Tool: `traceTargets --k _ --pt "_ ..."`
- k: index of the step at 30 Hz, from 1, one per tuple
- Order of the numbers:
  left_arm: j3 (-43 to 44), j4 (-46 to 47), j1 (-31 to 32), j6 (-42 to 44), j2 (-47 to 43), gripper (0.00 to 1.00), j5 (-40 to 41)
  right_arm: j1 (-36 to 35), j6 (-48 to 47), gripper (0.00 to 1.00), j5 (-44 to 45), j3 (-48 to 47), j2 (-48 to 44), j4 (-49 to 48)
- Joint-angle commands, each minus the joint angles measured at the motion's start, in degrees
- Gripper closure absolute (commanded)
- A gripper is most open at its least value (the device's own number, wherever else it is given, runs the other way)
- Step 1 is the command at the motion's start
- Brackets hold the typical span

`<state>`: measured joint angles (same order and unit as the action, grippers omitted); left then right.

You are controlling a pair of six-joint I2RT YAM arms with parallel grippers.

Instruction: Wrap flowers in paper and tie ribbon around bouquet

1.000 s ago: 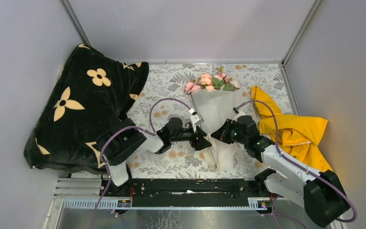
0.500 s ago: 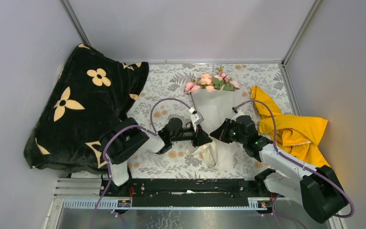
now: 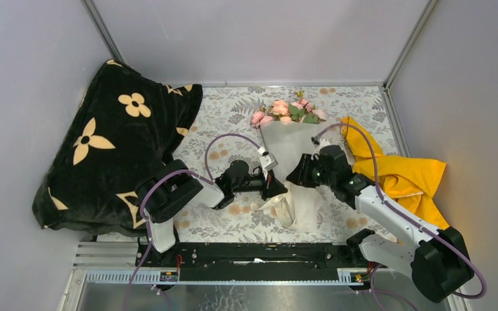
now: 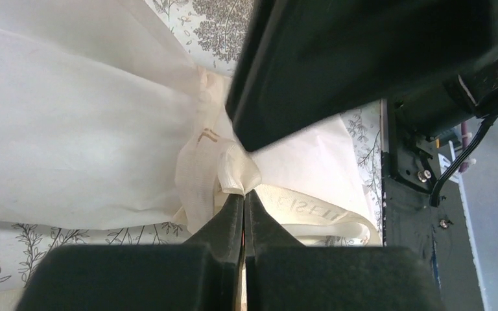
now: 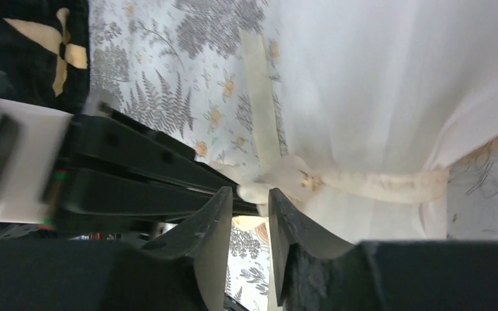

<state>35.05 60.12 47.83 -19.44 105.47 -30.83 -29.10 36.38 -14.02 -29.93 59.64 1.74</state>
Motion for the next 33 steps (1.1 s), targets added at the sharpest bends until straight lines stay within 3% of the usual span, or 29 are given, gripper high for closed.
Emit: traceTargets --k 1,7,15,20,33 --pt "1.13 -2.49 -0.37 4.71 -1.20 1.00 -2.29 0.85 -13.22 0.63 0.36 -12.41 2.38 13.22" --pt "1.95 -4.48 -0.42 5.52 -0.93 1.00 -3.14 1.06 -22.48 0.55 -2.21 -22.86 13.73 20.74" --pt "2.66 -7.35 -0.47 6.51 -0.83 1.00 -3.97 1.20 -30.03 0.53 -12.04 -31.71 26.64 26.97" --pt "2.94 -7.52 -0.48 6.76 -0.60 1.00 -4.45 1.15 -32.25 0.55 -15.32 -32.42 29.39 28.22" --pt "4.60 -9.58 -0.46 8.09 1.40 1.00 -5.61 1.09 -35.67 0.54 -10.72 -32.97 32.82 29.82"
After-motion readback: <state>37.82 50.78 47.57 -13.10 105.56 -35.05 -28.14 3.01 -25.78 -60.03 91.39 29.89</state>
